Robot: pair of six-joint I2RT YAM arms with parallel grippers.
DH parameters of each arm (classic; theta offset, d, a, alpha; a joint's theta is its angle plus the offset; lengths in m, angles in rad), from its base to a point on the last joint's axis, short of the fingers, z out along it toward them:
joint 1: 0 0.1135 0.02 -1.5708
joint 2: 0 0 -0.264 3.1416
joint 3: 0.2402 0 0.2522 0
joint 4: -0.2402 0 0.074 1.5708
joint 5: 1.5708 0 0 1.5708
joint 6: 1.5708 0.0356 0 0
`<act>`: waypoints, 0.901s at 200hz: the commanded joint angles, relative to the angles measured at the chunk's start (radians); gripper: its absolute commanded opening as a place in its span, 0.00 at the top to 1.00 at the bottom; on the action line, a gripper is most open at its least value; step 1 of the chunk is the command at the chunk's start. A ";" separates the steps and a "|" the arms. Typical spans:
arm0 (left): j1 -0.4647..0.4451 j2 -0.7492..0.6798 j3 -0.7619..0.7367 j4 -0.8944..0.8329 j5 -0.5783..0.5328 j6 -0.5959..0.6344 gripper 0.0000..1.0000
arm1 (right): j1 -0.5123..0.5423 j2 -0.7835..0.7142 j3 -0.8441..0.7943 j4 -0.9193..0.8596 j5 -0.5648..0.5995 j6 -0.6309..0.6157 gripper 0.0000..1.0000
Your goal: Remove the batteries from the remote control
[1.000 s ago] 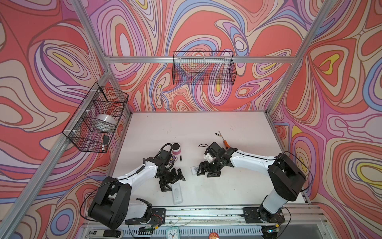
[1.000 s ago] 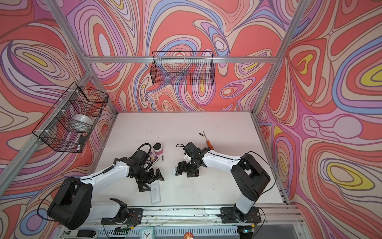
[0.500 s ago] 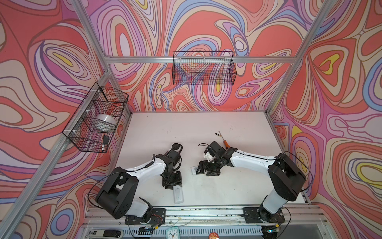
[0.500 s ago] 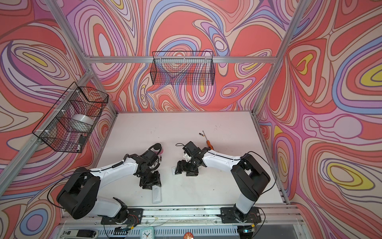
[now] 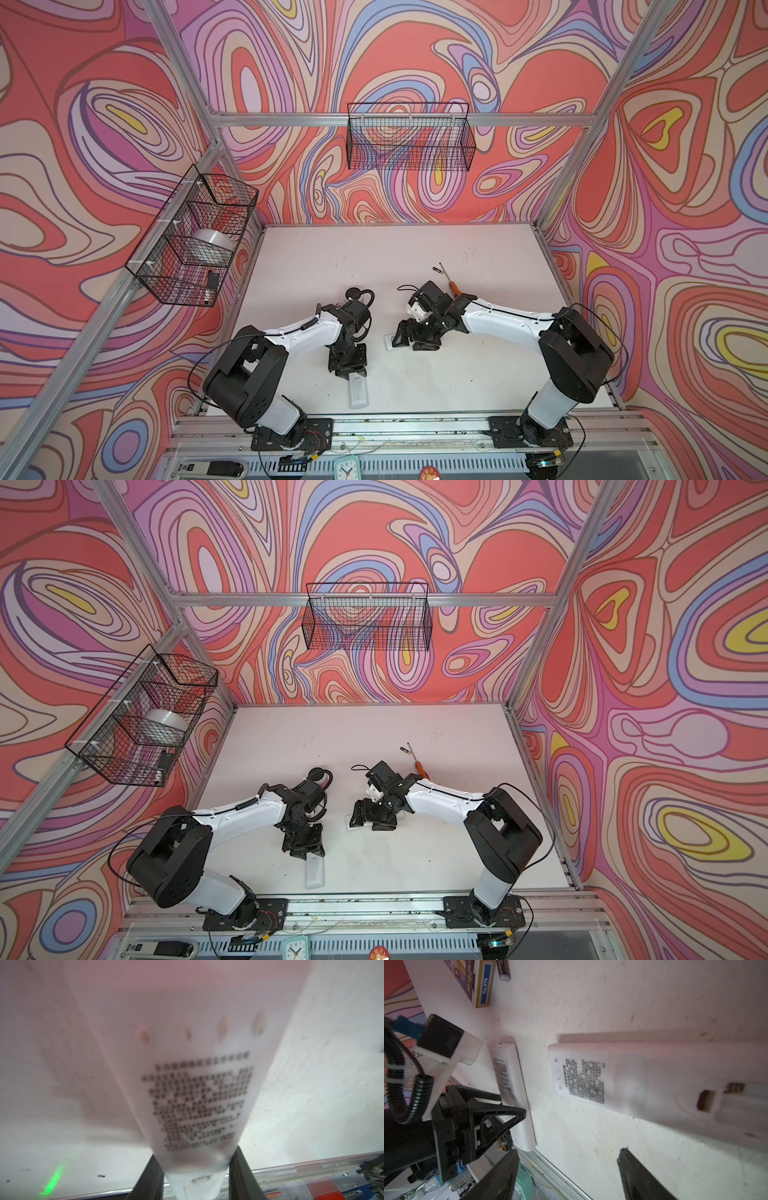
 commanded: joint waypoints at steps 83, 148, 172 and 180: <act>-0.017 -0.060 0.166 -0.006 0.024 0.092 0.69 | 0.004 -0.049 0.080 0.035 -0.032 -0.001 0.21; -0.017 -0.087 0.244 0.056 0.163 0.044 0.70 | -0.002 -0.062 0.116 0.087 -0.039 0.032 0.22; -0.017 -0.101 0.252 0.096 0.202 -0.011 0.70 | -0.003 -0.054 0.139 0.065 -0.020 0.038 0.22; -0.017 -0.106 0.254 0.101 0.206 -0.029 0.69 | -0.008 -0.074 0.130 0.062 0.010 0.047 0.22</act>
